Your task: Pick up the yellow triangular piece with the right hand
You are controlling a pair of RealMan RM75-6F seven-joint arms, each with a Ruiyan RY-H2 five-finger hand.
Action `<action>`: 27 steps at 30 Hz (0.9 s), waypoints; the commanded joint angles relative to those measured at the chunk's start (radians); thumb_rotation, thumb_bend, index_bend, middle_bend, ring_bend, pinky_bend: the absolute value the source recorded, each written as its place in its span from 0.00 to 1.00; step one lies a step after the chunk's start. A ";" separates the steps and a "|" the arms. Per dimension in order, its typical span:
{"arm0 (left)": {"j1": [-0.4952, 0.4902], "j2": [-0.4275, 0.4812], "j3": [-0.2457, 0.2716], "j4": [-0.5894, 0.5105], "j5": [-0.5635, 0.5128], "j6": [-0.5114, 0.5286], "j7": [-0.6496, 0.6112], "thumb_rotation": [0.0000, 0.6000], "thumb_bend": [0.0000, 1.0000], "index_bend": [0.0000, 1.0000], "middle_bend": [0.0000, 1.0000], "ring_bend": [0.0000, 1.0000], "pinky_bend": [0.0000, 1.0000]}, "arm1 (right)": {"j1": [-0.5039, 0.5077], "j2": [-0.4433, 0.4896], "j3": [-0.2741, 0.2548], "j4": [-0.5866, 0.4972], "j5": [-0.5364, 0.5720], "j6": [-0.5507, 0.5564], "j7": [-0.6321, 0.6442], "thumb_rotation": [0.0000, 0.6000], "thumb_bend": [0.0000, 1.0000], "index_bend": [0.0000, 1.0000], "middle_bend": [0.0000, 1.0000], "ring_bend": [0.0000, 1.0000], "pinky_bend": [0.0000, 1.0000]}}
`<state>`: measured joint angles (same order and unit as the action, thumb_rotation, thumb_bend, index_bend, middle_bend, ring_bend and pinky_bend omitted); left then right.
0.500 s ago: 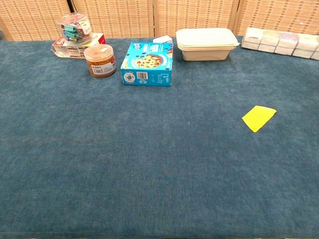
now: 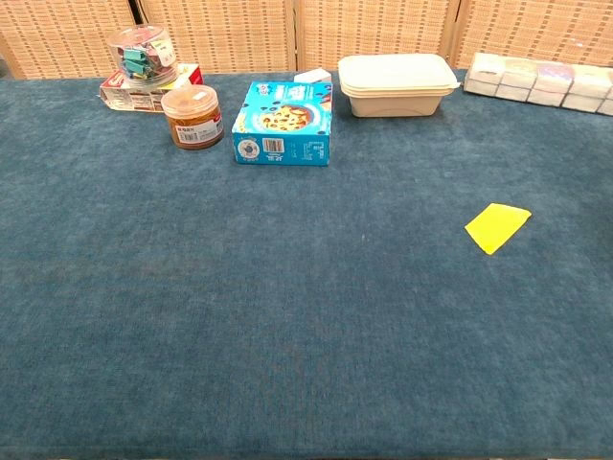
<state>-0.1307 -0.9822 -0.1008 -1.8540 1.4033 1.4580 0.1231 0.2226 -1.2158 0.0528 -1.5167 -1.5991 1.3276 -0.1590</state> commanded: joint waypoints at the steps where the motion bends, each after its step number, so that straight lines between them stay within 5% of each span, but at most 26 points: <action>1: -0.002 0.001 0.000 0.000 -0.004 -0.004 0.000 1.00 0.00 0.00 0.00 0.00 0.00 | 0.067 -0.016 0.021 0.007 -0.006 -0.073 0.046 1.00 0.00 0.00 0.00 0.00 0.00; 6: -0.003 0.000 -0.004 0.000 -0.017 -0.006 0.002 1.00 0.00 0.00 0.00 0.00 0.00 | 0.155 -0.049 0.055 0.046 0.036 -0.185 0.112 1.00 0.00 0.04 0.00 0.00 0.00; 13: -0.011 -0.007 -0.006 -0.006 -0.030 -0.014 0.026 1.00 0.00 0.00 0.00 0.00 0.00 | 0.236 -0.018 0.102 -0.026 0.252 -0.398 0.138 1.00 0.00 0.18 0.00 0.00 0.00; 22: -0.013 -0.015 -0.003 -0.011 -0.031 -0.014 0.046 1.00 0.00 0.00 0.00 0.00 0.00 | 0.305 -0.051 0.158 -0.035 0.527 -0.487 0.016 1.00 0.04 0.29 0.00 0.00 0.00; 27: -0.014 -0.015 -0.004 -0.010 -0.037 -0.016 0.043 1.00 0.00 0.00 0.00 0.00 0.00 | 0.353 -0.102 0.184 -0.054 0.763 -0.444 -0.119 1.00 0.11 0.33 0.00 0.00 0.00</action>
<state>-0.1448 -0.9972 -0.1051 -1.8646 1.3667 1.4417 0.1666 0.5363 -1.2840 0.2142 -1.5525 -0.9620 0.8666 -0.1859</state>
